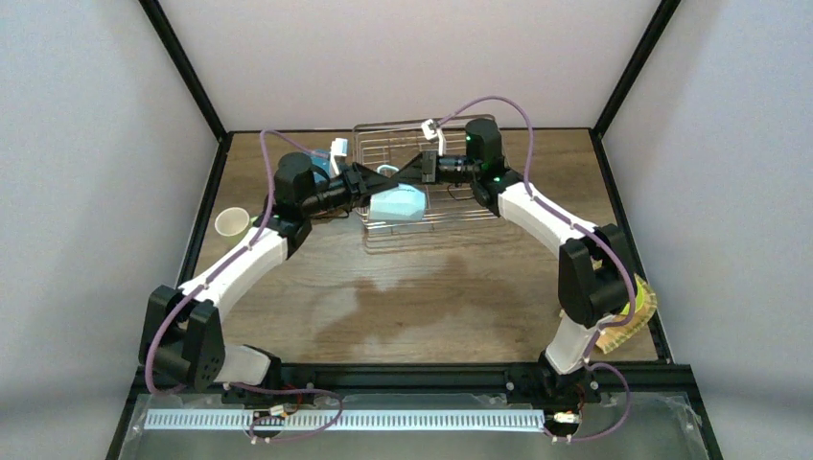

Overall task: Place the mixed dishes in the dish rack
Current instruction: Pass from the left arm to the right

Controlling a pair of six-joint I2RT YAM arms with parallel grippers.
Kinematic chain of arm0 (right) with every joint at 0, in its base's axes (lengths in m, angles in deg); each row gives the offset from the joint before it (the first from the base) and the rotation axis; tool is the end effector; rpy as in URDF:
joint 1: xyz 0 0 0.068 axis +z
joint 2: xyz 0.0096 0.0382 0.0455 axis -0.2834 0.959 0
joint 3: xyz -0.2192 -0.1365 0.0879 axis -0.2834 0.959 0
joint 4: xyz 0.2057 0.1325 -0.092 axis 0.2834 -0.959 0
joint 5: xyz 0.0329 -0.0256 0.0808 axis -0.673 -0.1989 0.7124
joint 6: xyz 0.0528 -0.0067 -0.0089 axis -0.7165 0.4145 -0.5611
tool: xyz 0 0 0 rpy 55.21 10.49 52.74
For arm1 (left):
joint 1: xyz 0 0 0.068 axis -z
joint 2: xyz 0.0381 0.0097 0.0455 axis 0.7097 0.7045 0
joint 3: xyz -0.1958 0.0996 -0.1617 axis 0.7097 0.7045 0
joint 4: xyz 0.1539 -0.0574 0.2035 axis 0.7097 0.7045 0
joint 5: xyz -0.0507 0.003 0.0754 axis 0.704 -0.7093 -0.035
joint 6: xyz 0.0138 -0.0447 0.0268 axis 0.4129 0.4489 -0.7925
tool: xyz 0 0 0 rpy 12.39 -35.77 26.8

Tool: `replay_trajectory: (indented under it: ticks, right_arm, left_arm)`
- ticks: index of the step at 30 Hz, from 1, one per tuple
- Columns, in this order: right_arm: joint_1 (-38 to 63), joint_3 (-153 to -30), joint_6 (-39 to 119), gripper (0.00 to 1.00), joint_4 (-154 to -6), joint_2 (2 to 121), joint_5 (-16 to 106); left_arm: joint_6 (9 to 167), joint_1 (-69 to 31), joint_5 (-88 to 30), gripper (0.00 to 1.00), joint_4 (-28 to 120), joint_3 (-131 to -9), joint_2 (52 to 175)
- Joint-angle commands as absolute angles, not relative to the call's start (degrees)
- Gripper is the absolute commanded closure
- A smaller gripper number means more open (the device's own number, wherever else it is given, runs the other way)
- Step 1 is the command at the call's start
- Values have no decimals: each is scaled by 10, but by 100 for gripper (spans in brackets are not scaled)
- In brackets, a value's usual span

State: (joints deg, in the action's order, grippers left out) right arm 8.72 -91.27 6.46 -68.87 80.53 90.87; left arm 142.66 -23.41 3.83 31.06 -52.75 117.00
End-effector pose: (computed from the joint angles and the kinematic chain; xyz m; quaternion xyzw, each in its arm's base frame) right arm 0.3551 0.1988 0.3045 -0.1866 0.7309 0.5978 0.2714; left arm 0.2871 -0.1402 0.3140 -0.0478 0.7385 -0.6195 0.2617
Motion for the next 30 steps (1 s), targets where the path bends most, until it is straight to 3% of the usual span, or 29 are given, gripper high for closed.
replay_trajectory:
  ticks: [1,9,30]
  right_arm:
    - [92,-954,70,99,-698,802,924]
    - [92,-1014,139,99,-792,802,897]
    - [91,-1150,259,99,-1000,827,829]
  left_arm:
    - [1382,-234,16,8,359,-547,1162]
    - [1350,-243,-15,1,427,-565,1153]
    - [1331,-284,-66,0,512,-621,1138]
